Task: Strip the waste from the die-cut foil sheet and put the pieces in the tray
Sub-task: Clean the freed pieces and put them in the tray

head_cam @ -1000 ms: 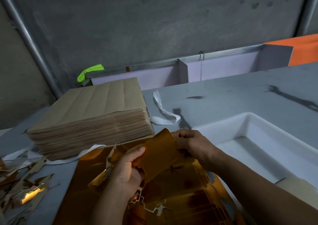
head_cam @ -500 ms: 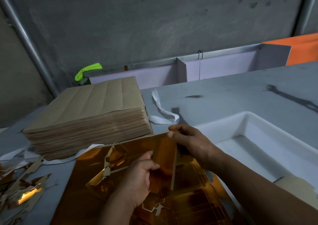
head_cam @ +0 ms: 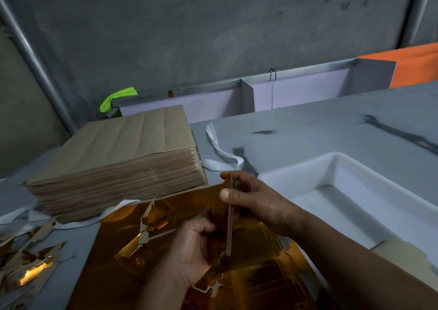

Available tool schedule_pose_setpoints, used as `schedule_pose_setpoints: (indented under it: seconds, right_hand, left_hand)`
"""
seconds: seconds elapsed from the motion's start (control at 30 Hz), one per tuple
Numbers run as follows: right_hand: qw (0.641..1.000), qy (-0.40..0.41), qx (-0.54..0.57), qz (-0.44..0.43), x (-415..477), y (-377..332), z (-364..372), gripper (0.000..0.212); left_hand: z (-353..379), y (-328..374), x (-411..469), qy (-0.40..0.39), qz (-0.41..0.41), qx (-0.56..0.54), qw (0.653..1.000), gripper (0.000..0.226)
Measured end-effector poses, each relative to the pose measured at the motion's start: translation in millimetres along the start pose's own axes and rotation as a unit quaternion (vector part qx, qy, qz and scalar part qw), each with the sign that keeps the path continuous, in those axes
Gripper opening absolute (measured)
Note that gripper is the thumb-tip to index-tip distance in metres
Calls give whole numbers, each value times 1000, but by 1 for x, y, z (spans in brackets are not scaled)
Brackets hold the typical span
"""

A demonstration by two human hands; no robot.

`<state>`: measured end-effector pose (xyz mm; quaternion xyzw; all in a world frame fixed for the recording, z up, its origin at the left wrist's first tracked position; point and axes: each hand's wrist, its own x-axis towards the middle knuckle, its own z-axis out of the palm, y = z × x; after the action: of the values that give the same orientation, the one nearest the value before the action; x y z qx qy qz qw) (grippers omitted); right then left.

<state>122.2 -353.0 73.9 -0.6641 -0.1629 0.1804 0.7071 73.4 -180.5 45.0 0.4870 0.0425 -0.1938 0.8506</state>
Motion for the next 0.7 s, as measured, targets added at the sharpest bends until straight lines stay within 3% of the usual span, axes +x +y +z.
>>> schedule_pose_setpoints:
  seconds: [0.2, 0.43, 0.7]
  right_hand:
    - [1000, 3, 2, 2, 3, 2, -1, 64]
    - [999, 13, 5, 29, 2, 0, 0, 41]
    - [990, 45, -133, -11, 0, -3, 3, 16]
  left_hand:
    - [-3, -2, 3, 14, 5, 11, 1000, 37]
    - [1, 3, 3, 115, 63, 159, 979, 44]
    - [2, -4, 7, 194, 83, 267, 940, 44]
